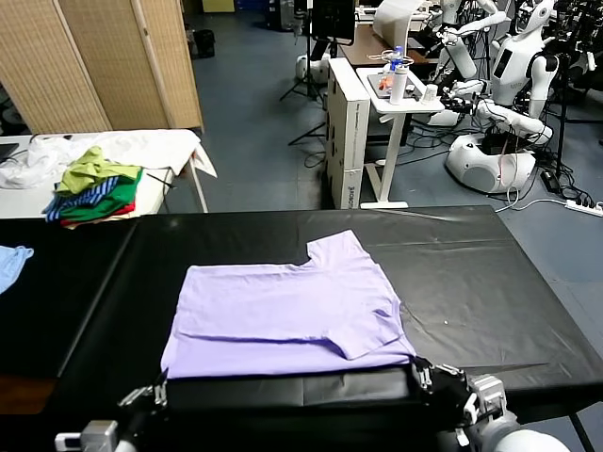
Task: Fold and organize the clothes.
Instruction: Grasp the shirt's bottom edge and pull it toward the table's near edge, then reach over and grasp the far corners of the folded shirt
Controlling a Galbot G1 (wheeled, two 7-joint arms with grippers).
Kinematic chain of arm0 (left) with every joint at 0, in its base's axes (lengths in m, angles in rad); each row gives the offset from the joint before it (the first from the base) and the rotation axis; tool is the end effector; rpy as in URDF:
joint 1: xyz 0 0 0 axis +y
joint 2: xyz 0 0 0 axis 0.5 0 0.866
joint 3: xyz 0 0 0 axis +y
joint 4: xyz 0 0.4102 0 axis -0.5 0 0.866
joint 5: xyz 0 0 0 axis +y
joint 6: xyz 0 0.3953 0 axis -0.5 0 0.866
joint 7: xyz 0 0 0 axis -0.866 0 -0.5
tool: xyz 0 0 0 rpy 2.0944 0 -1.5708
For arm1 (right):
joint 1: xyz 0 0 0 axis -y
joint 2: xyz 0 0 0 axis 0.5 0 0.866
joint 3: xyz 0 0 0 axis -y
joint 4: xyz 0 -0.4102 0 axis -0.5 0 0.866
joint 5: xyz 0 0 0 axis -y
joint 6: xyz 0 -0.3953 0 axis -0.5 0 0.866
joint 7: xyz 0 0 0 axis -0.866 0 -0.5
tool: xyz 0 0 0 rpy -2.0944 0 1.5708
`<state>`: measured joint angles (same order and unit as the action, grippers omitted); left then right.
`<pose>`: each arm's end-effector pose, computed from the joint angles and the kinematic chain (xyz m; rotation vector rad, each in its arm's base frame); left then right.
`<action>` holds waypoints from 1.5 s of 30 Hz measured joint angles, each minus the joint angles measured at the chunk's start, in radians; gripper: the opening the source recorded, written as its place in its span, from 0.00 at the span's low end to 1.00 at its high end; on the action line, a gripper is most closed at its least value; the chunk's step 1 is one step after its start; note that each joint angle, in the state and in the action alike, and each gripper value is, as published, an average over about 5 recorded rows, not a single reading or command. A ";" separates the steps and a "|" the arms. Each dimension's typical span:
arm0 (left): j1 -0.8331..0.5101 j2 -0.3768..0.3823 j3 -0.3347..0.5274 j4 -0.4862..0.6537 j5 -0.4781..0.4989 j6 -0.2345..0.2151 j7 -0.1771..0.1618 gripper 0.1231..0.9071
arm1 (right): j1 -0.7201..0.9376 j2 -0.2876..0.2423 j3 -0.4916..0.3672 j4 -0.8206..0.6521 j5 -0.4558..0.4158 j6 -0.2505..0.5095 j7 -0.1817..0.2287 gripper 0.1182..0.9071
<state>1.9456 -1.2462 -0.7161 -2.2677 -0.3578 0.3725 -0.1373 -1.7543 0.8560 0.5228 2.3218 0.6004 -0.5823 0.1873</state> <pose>0.0838 0.1049 -0.3136 0.0913 -2.5876 -0.0754 0.1507 -0.0919 -0.2685 0.3693 -2.4531 0.1820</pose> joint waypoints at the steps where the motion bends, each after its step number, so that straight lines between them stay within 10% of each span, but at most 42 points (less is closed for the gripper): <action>1: 0.007 0.000 -0.005 -0.003 0.000 0.000 0.001 0.03 | -0.005 0.002 -0.001 0.003 -0.001 -0.001 0.000 0.03; 7: 0.027 -0.006 -0.016 -0.013 -0.001 0.004 0.002 0.03 | -0.021 0.008 -0.002 0.020 -0.001 -0.023 0.001 0.05; 11: 0.035 -0.010 -0.016 -0.025 -0.001 0.014 0.000 0.06 | -0.037 0.006 0.011 0.040 0.001 -0.036 0.003 0.30; 21: 0.071 0.001 -0.055 -0.071 -0.014 0.087 0.003 0.78 | -0.067 -0.023 0.068 0.104 0.069 -0.023 -0.010 0.98; 25: 0.057 0.021 -0.102 -0.106 -0.091 0.147 0.004 0.97 | 0.003 -0.046 0.080 0.086 0.141 0.000 -0.011 1.00; 36: -0.247 0.136 -0.081 -0.015 -0.429 0.179 -0.152 1.00 | 0.488 -0.055 -0.126 -0.192 0.247 -0.017 0.009 1.00; 45: -0.566 0.227 0.039 0.192 -0.521 0.207 -0.134 1.00 | 0.854 0.022 -0.367 -0.437 0.251 -0.067 0.056 1.00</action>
<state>1.3798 -1.0194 -0.6771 -2.0761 -0.8790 0.5797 -0.2716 -0.9001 0.8782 0.1557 1.8853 0.8515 -0.6489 0.2438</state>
